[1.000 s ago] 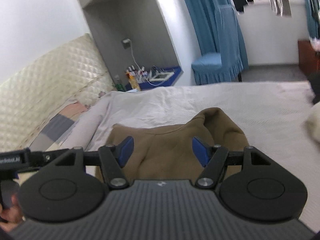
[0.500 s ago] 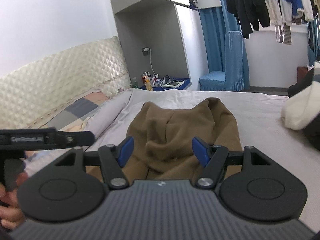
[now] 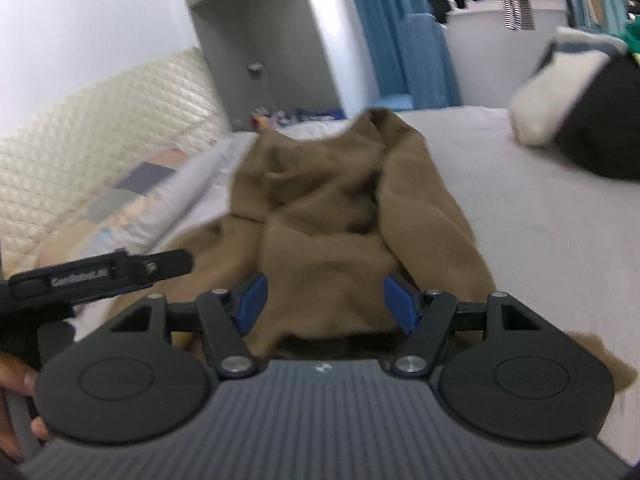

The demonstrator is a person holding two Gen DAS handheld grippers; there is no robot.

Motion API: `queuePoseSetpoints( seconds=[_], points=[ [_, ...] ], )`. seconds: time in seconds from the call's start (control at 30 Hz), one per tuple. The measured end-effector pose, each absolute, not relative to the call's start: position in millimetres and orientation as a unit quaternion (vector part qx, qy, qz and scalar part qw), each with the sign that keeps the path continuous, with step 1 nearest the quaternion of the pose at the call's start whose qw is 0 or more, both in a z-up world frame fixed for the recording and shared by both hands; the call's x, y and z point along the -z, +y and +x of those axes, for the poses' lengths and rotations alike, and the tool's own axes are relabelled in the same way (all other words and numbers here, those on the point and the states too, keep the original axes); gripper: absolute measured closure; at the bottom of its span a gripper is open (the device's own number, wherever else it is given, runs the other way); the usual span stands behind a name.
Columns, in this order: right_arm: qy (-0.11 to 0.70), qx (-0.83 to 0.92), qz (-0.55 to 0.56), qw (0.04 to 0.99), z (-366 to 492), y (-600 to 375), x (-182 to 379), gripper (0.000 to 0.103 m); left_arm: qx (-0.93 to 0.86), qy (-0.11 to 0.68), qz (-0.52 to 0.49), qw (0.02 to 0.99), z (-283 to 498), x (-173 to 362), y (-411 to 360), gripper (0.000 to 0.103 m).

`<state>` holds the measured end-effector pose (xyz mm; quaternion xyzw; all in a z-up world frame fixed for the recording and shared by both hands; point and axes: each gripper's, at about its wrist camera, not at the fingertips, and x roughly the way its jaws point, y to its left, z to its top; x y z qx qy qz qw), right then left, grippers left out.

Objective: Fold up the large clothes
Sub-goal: 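Open both grippers and release the sweatshirt onto the bed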

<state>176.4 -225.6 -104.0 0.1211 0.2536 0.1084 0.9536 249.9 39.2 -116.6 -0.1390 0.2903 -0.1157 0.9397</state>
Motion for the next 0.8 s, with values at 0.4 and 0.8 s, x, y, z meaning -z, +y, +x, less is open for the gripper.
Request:
queuePoseSetpoints(
  seconds=[0.4,0.8],
  points=[
    [0.23,0.078,0.149,0.958,198.2,-258.3,114.1,0.036,0.159,0.313,-0.175,0.92,286.0,156.4,38.5,0.028],
    [0.323,0.036,0.187,0.927,213.8,-255.6,142.7,0.024,0.181,0.31,-0.187,0.915,282.3,164.9,25.8,0.036]
  ],
)
